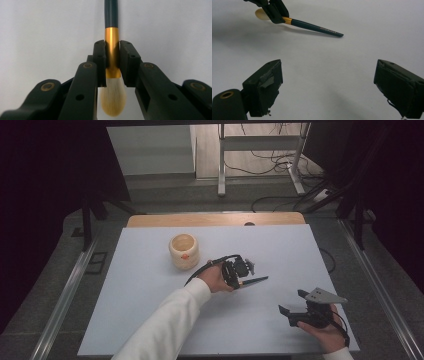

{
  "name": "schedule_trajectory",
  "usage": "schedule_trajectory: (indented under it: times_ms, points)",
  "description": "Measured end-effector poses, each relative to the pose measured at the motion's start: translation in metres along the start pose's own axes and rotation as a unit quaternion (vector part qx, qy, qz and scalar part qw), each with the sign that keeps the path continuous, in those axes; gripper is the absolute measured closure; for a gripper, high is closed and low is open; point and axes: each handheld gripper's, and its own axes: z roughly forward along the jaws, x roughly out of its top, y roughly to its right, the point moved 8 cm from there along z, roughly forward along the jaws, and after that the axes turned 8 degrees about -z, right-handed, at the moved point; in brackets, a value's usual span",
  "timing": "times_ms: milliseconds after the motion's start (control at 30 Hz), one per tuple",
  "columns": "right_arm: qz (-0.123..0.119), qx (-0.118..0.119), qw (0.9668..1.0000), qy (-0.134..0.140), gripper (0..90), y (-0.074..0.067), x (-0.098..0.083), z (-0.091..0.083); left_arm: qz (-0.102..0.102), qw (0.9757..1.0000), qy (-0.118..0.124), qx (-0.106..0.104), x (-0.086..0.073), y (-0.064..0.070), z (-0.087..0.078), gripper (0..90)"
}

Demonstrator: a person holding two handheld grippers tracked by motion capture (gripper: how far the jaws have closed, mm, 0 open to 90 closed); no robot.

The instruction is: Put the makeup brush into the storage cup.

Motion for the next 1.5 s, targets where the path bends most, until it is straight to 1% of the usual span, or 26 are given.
schedule_trajectory:
  times_ms: [233,333,400,500,533,600,633,667,733,867,1167,1500]
  points:
    - [0.0,-0.001,1.0,0.001,8.6,0.0,0.0,0.0,0.003,1.0,-0.001,0.0,-0.001,0.001,-0.002,77.0]
    - [0.0,-0.002,1.0,0.002,8.6,0.0,0.001,0.0,0.004,1.0,0.004,0.001,0.0,0.001,-0.004,77.0]
    - [0.001,-0.001,1.0,0.002,8.6,0.0,0.001,-0.001,0.003,0.9999,0.014,-0.001,0.001,0.0,-0.012,77.0]
    - [0.002,-0.001,1.0,0.002,8.7,0.001,0.001,-0.001,0.004,0.9998,0.018,0.002,0.001,-0.002,-0.015,77.0]
    - [0.002,-0.001,1.0,0.002,8.7,0.001,0.001,-0.001,0.0,0.9998,0.021,0.001,0.0,-0.002,-0.019,77.0]
    - [0.001,-0.001,1.0,0.002,8.7,0.0,0.001,-0.001,0.002,0.9997,0.023,0.002,-0.001,-0.003,-0.022,77.0]
    - [0.002,-0.002,1.0,0.003,8.7,0.0,0.001,-0.001,0.001,0.9997,0.026,-0.001,-0.002,-0.004,-0.026,77.0]
    - [0.002,-0.002,1.0,0.003,8.7,0.0,0.001,-0.001,0.001,0.9997,0.026,-0.001,-0.002,-0.004,-0.026,77.0]
    - [0.002,-0.003,1.0,0.003,8.7,0.0,0.001,-0.001,-0.002,0.9995,0.032,-0.001,-0.005,-0.004,-0.032,77.0]
    - [0.001,-0.003,1.0,0.005,8.7,0.0,0.002,-0.001,-0.001,0.9994,0.034,-0.002,-0.011,-0.004,-0.038,77.0]
    - [-0.001,-0.003,1.0,0.003,8.7,-0.002,0.003,0.0,0.001,0.9993,0.036,-0.004,-0.022,-0.002,-0.042,77.0]
    - [-0.003,-0.003,1.0,0.001,8.7,-0.003,0.003,0.0,-0.007,0.9988,0.048,-0.009,-0.037,-0.002,-0.045,76.9]
